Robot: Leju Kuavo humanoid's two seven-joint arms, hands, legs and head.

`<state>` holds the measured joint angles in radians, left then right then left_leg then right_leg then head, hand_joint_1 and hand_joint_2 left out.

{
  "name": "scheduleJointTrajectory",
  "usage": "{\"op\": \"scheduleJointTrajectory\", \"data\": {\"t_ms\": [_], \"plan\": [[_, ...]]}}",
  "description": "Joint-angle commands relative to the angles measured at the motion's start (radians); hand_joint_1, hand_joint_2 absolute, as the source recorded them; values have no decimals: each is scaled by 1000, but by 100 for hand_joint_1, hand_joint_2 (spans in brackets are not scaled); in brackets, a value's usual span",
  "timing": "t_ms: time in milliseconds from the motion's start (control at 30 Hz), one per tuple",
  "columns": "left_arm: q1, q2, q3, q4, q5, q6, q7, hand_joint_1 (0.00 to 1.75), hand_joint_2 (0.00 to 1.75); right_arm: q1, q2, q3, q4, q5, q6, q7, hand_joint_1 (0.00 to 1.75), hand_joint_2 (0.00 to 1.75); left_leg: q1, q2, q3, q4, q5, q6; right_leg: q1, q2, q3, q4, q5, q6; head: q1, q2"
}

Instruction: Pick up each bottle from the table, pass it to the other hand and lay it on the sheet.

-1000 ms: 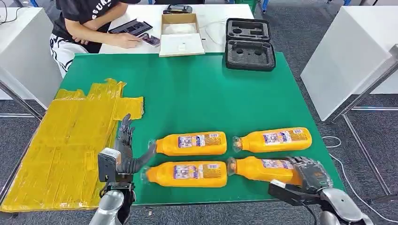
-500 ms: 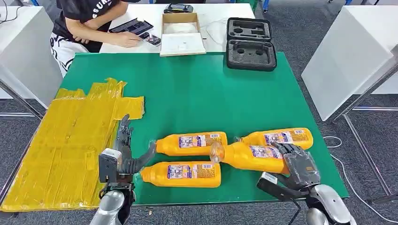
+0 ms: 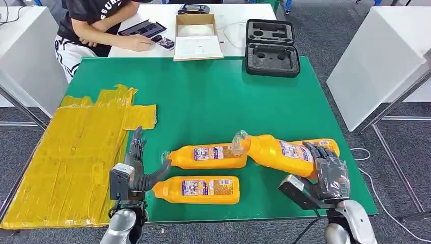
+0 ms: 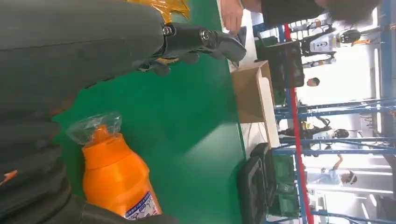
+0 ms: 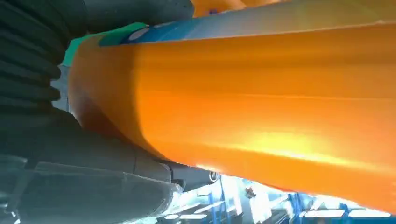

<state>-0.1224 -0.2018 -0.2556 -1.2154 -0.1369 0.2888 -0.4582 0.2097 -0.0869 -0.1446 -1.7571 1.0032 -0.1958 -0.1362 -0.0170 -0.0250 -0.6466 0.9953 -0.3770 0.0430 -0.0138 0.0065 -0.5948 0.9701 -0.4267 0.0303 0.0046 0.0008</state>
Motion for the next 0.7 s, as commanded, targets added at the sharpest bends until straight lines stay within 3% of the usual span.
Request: {"op": "scheduleJointTrajectory", "data": {"t_ms": [33,167,200,267,400,700], "plan": [[-8,-7,-4,18,-25,7,9,0,175,-27,141,-33,4,-213,-123,-65,175,175,2,4,6,1,-4,-5,2,1,6,0,-3,-2,0,0],[-44,13,-71,-30,-75,-5,17,0,175,-76,186,77,109,-405,-136,-154,175,175,2,3,2,0,-1,-3,2,1,1,-1,0,-1,0,0],[-86,39,-126,-46,-84,-58,-2,0,175,-116,195,129,159,-484,-78,-191,175,175,3,6,7,2,-4,-6,3,2,6,0,-2,-3,0,0],[-148,54,-174,-91,-76,-101,72,0,175,-215,215,222,292,-497,-114,-207,175,175,3,6,1,0,-1,-3,3,4,0,-1,1,-1,0,0],[-222,84,-224,-110,-15,-220,166,0,175,-322,209,309,413,-594,-137,-239,175,175,4,10,3,1,0,-6,4,7,2,-1,2,-2,0,0],[-354,105,-273,-93,74,-344,247,0,175,-415,188,412,428,-697,-90,-270,175,175,3,5,1,1,3,-4,3,3,1,1,1,-1,0,0]]}}
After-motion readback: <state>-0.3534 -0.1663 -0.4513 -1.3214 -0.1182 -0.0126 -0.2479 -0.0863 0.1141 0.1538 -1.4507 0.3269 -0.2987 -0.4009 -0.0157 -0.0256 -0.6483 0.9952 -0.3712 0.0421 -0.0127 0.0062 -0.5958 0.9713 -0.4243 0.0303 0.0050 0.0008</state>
